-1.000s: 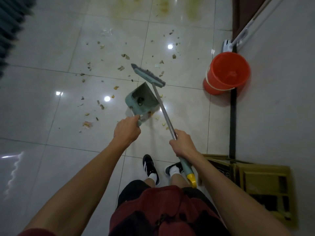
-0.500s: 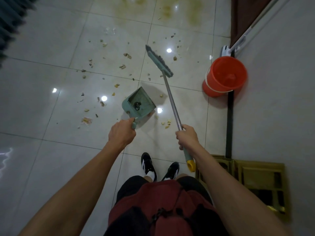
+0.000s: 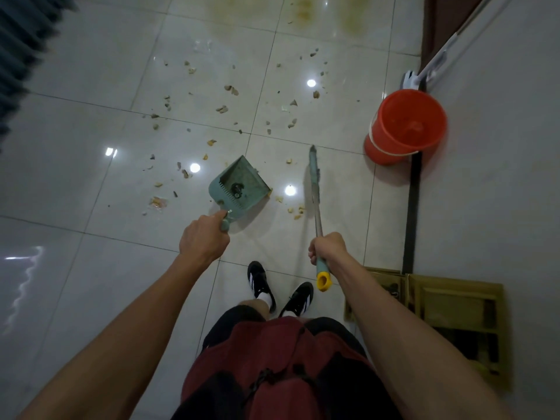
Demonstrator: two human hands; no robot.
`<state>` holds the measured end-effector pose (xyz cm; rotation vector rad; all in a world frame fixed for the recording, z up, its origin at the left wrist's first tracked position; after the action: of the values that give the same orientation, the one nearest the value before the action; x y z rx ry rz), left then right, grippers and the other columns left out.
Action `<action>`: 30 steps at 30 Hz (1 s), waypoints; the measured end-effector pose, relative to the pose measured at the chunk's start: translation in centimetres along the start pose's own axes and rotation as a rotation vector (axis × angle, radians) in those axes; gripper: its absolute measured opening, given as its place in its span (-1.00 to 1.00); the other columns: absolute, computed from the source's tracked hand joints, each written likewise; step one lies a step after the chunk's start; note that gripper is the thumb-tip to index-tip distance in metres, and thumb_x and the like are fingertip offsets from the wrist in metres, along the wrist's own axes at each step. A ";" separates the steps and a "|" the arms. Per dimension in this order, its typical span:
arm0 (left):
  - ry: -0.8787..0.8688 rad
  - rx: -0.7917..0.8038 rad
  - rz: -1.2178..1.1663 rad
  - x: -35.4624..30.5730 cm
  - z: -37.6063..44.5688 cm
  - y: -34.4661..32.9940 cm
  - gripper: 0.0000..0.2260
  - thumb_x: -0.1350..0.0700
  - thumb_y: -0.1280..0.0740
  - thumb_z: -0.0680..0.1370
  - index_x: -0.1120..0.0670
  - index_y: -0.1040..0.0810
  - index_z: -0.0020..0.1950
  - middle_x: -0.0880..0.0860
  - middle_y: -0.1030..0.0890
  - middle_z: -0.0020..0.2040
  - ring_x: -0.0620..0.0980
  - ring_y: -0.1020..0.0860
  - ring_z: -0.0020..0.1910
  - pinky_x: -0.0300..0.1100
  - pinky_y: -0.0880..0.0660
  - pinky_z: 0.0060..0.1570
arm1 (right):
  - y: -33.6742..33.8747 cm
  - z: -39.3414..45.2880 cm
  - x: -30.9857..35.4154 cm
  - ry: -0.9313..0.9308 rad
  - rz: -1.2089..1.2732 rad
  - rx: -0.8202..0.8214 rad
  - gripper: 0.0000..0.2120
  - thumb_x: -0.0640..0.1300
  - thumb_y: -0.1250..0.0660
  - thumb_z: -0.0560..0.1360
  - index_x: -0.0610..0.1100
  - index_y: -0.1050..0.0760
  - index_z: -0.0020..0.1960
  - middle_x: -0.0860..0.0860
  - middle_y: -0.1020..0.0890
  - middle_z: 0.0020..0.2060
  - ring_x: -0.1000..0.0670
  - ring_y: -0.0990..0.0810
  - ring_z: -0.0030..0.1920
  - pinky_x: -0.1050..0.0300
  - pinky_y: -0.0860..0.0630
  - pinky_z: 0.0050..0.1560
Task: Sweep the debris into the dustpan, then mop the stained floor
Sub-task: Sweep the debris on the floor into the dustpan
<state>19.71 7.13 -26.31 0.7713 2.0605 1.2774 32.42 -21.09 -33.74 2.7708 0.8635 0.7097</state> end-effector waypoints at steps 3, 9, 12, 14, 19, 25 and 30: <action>-0.004 0.021 0.004 0.2 0.1 -0.6 -0.71 0.08 -0.31 0.55 -0.03 -0.52 0.27 0.10 -0.62 -0.19 0.12 -0.58 -0.28 0.00 -0.61 -0.22 | 0.1 1.3 -1.2 -0.016 -0.019 -0.022 -0.89 -0.44 -0.23 0.42 -0.40 -0.48 -0.08 -0.31 -0.60 -0.23 -0.16 -0.53 -0.38 0.06 -0.53 -0.35; -0.008 0.060 -0.011 1.7 2.1 -0.7 -0.76 0.11 -0.31 0.52 -0.05 -0.53 0.18 0.10 -0.60 -0.22 0.13 -0.57 -0.31 -0.01 -0.61 -0.25 | -2.4 3.0 -1.7 -0.082 0.006 -0.039 -0.79 -0.33 -0.17 0.45 -0.34 -0.44 0.06 -0.22 -0.56 -0.35 -0.13 -0.52 -0.45 0.04 -0.50 -0.30; -0.021 0.097 -0.011 3.6 3.7 -0.5 -0.78 0.11 -0.30 0.53 -0.06 -0.54 0.16 0.08 -0.59 -0.23 0.13 -0.57 -0.31 0.01 -0.62 -0.23 | -5.1 3.3 -1.0 -0.139 0.053 -0.026 -0.76 -0.34 -0.17 0.47 -0.33 -0.42 0.12 -0.18 -0.51 -0.35 -0.09 -0.48 -0.48 0.10 -0.46 -0.37; -0.025 0.121 -0.019 5.2 5.1 0.0 -0.77 0.11 -0.30 0.54 -0.06 -0.54 0.19 0.08 -0.61 -0.22 0.12 -0.57 -0.30 0.02 -0.62 -0.21 | -7.2 3.6 0.0 -0.173 0.069 -0.016 -0.75 -0.36 -0.19 0.49 -0.37 -0.43 0.16 -0.17 -0.50 -0.34 -0.07 -0.46 -0.50 0.13 -0.45 -0.44; -0.016 0.173 -0.019 10.0 9.0 1.2 -0.73 0.09 -0.29 0.53 -0.05 -0.55 0.22 0.11 -0.63 -0.17 0.15 -0.58 -0.26 0.02 -0.62 -0.19 | -13.3 4.1 4.3 -0.214 0.121 0.019 -0.71 -0.47 -0.19 0.49 -0.38 -0.41 0.20 -0.16 -0.43 -0.28 0.01 -0.36 -0.56 0.24 -0.39 -0.54; 0.039 0.204 -0.113 15.4 13.1 3.3 -0.77 0.09 -0.30 0.56 -0.07 -0.57 0.20 0.08 -0.61 -0.18 0.12 -0.57 -0.25 -0.03 -0.59 -0.20 | -20.8 4.6 10.7 -0.203 0.157 0.050 -0.76 -0.49 -0.17 0.48 -0.30 -0.38 0.09 -0.15 -0.41 -0.26 0.03 -0.31 -0.57 0.28 -0.33 -0.55; 0.150 0.197 -0.189 19.3 14.9 4.7 -0.76 0.05 -0.30 0.53 -0.12 -0.58 0.18 0.10 -0.64 -0.09 0.18 -0.60 -0.17 0.06 -0.63 -0.10 | -24.9 5.1 15.3 -0.155 0.137 0.097 -0.82 -0.52 -0.16 0.47 -0.32 -0.39 0.00 -0.13 -0.39 -0.32 0.01 -0.31 -0.48 0.31 -0.30 -0.58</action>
<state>18.67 31.52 -30.86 0.5624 2.3447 1.0671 33.55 8.12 -39.08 2.9469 0.7020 0.4751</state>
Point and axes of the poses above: each hand's wrist, its own z-axis towards the middle knuckle, its own y-axis out of the back of the hand, x = y × z, the point moved 9 cm from there along z, towards the middle knuckle
